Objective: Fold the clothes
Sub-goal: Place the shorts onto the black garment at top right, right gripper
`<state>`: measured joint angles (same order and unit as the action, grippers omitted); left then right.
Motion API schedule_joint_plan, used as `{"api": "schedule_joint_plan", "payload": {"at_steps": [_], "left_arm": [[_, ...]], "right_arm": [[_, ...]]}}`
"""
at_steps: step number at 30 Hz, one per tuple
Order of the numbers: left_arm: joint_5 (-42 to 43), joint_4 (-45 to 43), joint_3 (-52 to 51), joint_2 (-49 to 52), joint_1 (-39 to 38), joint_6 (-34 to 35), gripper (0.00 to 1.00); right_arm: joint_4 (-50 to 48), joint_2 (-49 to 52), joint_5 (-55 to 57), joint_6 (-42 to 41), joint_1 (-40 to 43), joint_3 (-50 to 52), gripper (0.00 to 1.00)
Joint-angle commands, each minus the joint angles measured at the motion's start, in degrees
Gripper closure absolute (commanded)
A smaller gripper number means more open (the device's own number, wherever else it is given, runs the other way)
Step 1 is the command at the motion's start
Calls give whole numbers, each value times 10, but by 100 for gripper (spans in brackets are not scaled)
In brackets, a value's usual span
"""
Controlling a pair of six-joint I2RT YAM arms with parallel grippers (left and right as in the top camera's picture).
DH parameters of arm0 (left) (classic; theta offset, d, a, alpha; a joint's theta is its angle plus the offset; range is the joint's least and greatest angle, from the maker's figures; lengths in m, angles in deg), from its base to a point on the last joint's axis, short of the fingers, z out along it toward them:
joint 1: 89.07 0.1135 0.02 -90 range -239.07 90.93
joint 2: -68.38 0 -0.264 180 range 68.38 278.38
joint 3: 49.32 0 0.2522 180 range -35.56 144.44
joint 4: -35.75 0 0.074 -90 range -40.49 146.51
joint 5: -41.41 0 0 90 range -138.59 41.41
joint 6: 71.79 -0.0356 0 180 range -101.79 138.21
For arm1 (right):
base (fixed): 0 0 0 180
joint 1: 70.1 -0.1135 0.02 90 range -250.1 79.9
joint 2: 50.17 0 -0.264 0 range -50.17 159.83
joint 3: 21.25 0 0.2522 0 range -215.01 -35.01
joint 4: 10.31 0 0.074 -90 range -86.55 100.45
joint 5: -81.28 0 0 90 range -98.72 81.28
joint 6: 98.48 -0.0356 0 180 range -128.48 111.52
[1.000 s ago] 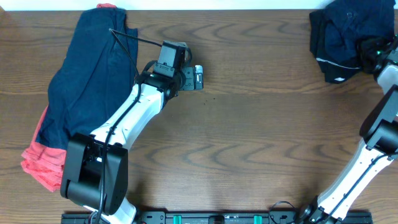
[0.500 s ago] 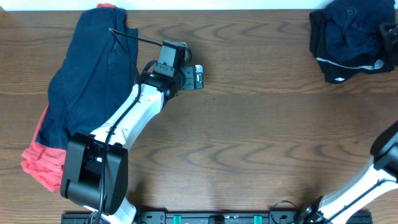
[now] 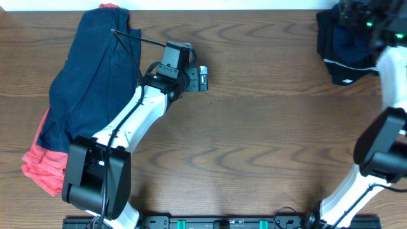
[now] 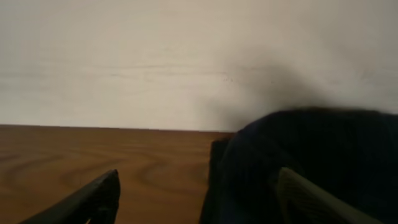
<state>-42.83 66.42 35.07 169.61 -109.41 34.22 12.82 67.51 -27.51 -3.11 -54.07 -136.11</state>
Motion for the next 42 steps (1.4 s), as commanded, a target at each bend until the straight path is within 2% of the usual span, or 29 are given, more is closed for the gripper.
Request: {"api": "schedule_joint_plan", "payload": {"at_steps": [1, 7, 14, 22, 27, 38, 42], "left_arm": [[-5, 2, 12, -13, 3, -10, 1], [-5, 2, 12, -13, 3, -10, 1], [-5, 2, 12, -13, 3, -10, 1], [-5, 2, 12, -13, 3, -10, 1], [-5, 2, 12, -13, 3, -10, 1], [-5, 2, 12, -13, 3, -10, 1], [-5, 2, 12, -13, 3, -10, 1]], "right_arm": [[-29, 18, 83, 54, 4, 2, 26], [-77, 41, 83, 34, 11, 2, 35], [-93, 69, 69, -54, 35, 2, 38], [-134, 118, 59, -77, 40, 2, 39], [-158, 132, 58, -112, 41, 2, 63], [-141, 142, 51, -118, 42, 2, 95], [-113, 141, -2, -147, 53, 2, 99]]}}
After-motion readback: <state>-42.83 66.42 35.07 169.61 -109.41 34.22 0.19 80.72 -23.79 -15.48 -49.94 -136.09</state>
